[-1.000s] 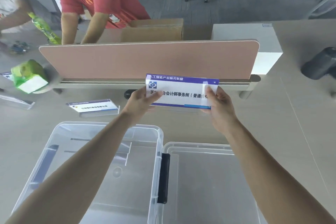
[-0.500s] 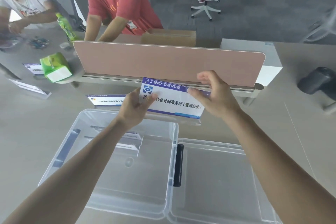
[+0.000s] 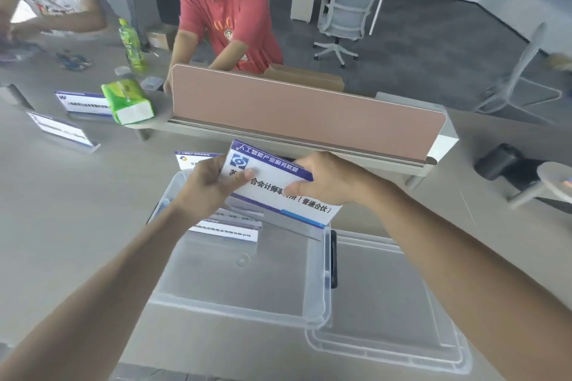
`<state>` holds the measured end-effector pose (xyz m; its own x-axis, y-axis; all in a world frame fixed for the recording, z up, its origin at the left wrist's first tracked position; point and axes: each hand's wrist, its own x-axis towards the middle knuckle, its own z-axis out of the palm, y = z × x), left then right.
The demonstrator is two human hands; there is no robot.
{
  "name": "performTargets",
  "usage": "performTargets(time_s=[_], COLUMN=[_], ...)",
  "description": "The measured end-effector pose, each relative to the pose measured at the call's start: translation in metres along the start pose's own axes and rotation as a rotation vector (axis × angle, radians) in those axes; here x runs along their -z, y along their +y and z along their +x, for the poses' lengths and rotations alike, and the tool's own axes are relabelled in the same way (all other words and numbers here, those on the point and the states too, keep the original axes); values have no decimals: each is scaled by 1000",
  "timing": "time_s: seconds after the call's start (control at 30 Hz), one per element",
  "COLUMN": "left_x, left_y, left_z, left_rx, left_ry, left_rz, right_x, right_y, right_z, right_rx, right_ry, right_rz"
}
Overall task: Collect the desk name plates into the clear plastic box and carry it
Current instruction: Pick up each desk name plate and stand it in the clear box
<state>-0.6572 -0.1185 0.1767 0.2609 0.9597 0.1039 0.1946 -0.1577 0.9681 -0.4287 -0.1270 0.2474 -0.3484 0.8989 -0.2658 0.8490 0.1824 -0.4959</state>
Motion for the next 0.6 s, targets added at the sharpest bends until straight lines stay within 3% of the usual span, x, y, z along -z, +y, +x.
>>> performTargets(time_s=[0.13, 0.33, 0.47, 0.6], left_x=[38, 71, 75, 64], left_y=[-3, 5, 16, 35], left_z=[-20, -41, -51, -62], left_rx=[-5, -85, -223, -104], left_ry=[-45, -33, -92, -174], left_rz=[40, 52, 322, 889], right_x=[-26, -45, -58, -70], right_y=[-35, -70, -80, -83], right_z=[-9, -13, -10, -6], right_rx=[3, 35, 81, 173], right_ry=[51, 70, 60, 68], right_rz=[10, -184, -386, -460])
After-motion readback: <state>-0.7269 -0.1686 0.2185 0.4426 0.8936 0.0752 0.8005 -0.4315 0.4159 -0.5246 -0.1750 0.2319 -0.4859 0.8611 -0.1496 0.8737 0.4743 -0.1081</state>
